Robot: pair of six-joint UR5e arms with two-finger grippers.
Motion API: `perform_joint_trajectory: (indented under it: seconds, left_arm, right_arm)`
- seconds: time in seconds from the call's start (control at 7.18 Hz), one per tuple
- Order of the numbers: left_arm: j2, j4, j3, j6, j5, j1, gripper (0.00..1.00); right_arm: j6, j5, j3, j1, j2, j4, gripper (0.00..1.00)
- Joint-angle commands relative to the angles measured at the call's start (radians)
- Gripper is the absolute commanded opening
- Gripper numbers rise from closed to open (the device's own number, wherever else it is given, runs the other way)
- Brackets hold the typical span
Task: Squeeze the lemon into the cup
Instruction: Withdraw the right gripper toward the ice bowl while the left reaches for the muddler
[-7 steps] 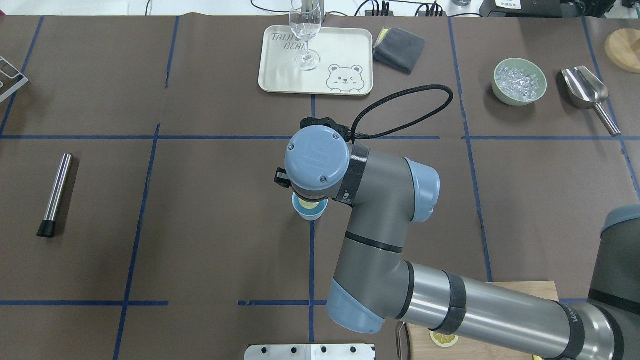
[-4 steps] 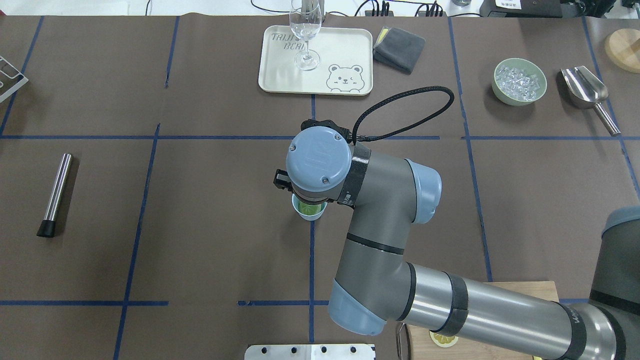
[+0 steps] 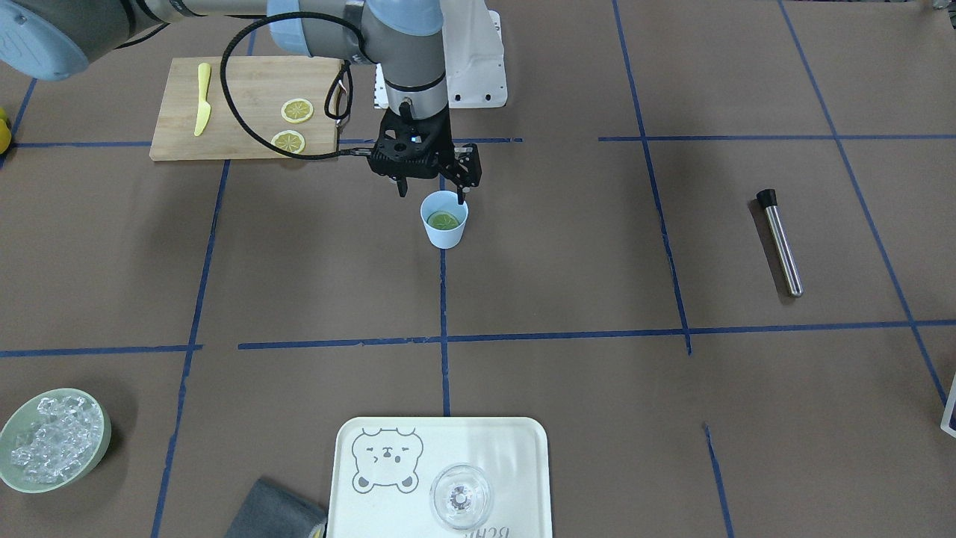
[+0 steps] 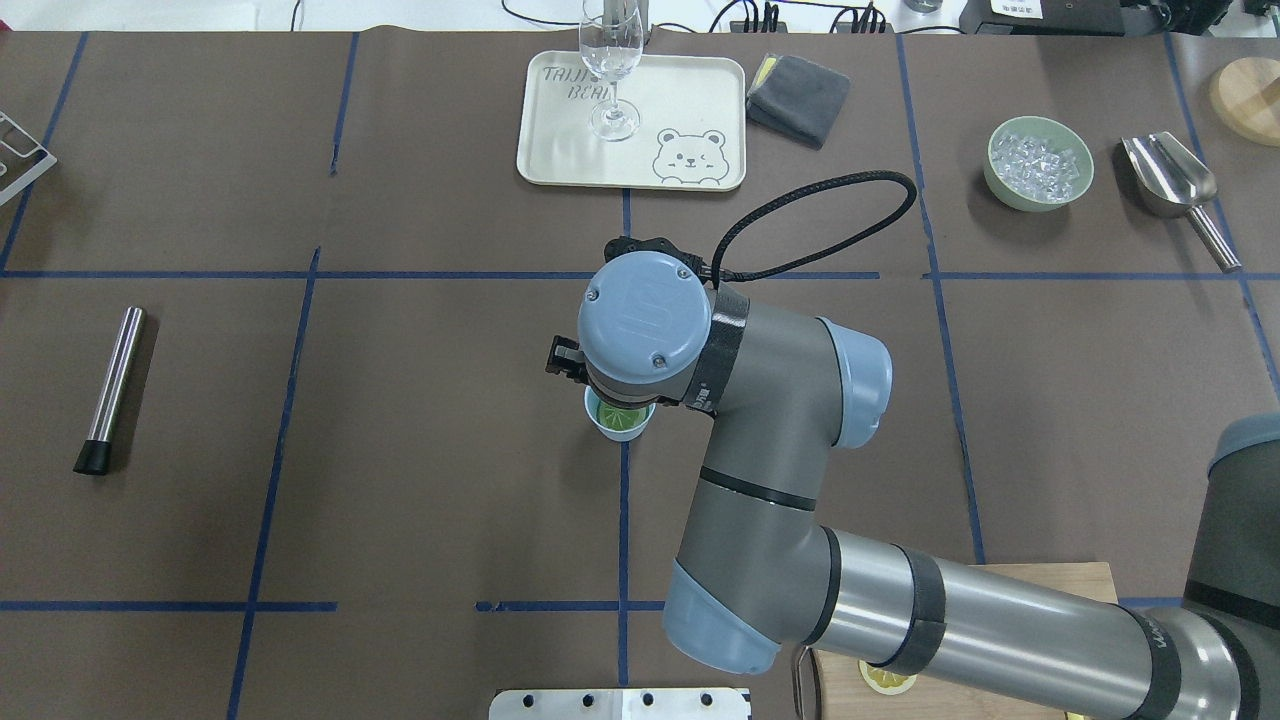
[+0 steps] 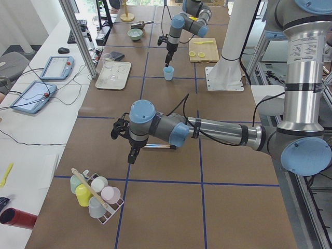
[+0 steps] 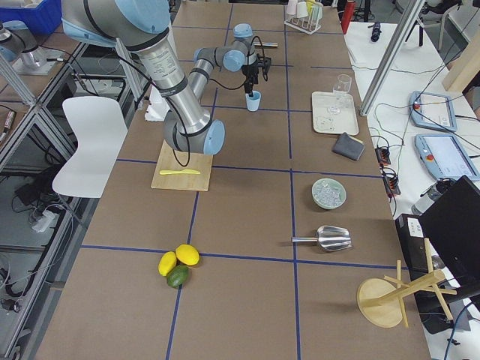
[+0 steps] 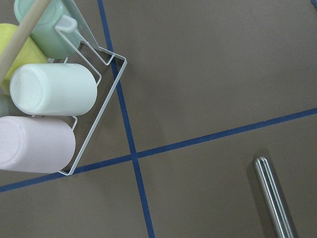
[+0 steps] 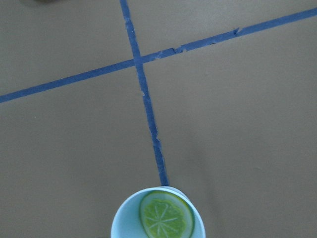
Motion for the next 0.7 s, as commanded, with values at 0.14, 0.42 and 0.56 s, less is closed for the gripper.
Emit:
perform_joint_trajectory:
  seconds: [0.14, 0.42, 0.56]
  left_arm:
    - [-0.039, -0.012, -0.042, -0.299, 0.004, 0.209, 1.0]
    - [-0.082, 0.032, -0.033, -0.41, 0.003, 0.297, 1.0]
    - [-0.083, 0.037, -0.022, -0.416, 0.004, 0.317, 1.0]
  right_arm:
    - [-0.239, 0.045, 0.222, 0.136, -0.252, 0.004, 1.0]
    - [-0.429, 0.163, 0.223, 0.293, -0.34, 0.006, 1.0]
    - [-0.519, 0.223, 0.223, 0.375, -0.371, 0.006, 1.0]
